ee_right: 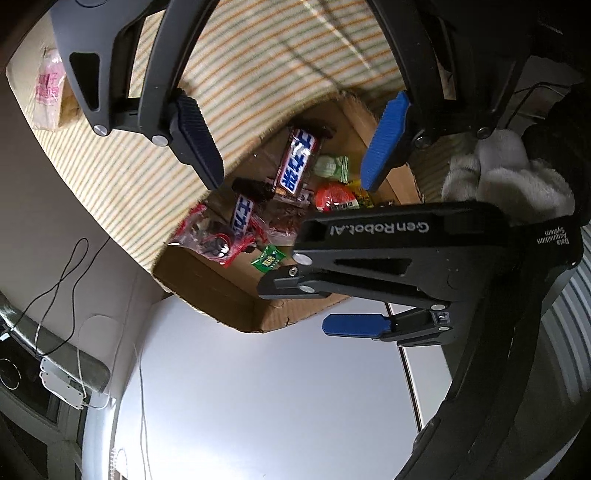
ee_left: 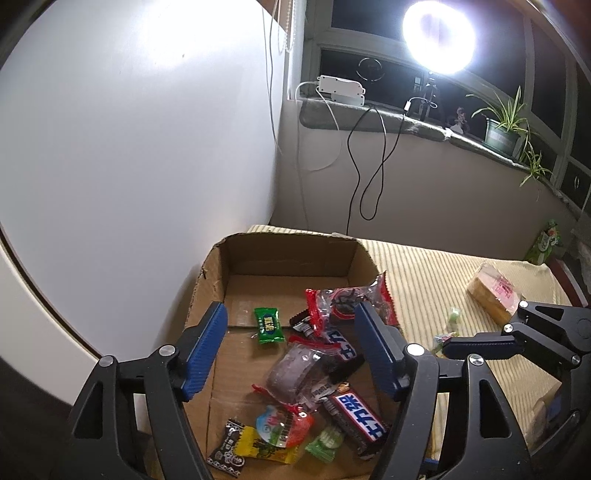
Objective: Organize snacks
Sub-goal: 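Move the open right tool back to the pink-printed bread bag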
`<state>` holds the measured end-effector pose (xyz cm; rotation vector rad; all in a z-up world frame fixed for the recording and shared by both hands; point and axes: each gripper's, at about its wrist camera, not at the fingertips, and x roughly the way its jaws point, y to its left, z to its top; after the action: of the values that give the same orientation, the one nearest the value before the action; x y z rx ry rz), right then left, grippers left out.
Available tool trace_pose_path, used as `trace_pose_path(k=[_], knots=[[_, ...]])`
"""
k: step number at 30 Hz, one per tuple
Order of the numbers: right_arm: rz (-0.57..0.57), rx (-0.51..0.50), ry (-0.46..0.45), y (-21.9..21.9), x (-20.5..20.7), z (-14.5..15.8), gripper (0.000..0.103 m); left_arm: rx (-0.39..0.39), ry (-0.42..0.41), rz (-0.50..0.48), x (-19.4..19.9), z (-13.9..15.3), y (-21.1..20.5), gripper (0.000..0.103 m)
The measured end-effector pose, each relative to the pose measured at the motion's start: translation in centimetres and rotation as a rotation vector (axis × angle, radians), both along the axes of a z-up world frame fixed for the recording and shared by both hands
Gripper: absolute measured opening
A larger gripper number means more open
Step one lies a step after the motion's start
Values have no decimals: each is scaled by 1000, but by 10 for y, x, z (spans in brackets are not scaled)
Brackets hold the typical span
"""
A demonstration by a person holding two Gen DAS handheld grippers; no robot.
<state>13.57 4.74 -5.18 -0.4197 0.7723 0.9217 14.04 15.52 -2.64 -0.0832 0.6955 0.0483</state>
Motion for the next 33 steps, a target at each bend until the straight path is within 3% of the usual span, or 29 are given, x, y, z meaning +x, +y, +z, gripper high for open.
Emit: trace_pose_path(k=[21, 27, 31, 33], knots=[[-184, 35, -62, -107, 11, 19, 80, -17, -30, -96, -12, 14, -72, 71], [-303, 24, -57, -160, 35, 15, 81, -54, -13, -153, -9, 8, -102, 71], [-404, 47, -21, -201, 60, 11, 92, -82, 15, -204, -1, 0, -124, 71], [-452, 67, 4, -222, 73, 9, 92, -104, 29, -226, 3, -2, -133, 71]])
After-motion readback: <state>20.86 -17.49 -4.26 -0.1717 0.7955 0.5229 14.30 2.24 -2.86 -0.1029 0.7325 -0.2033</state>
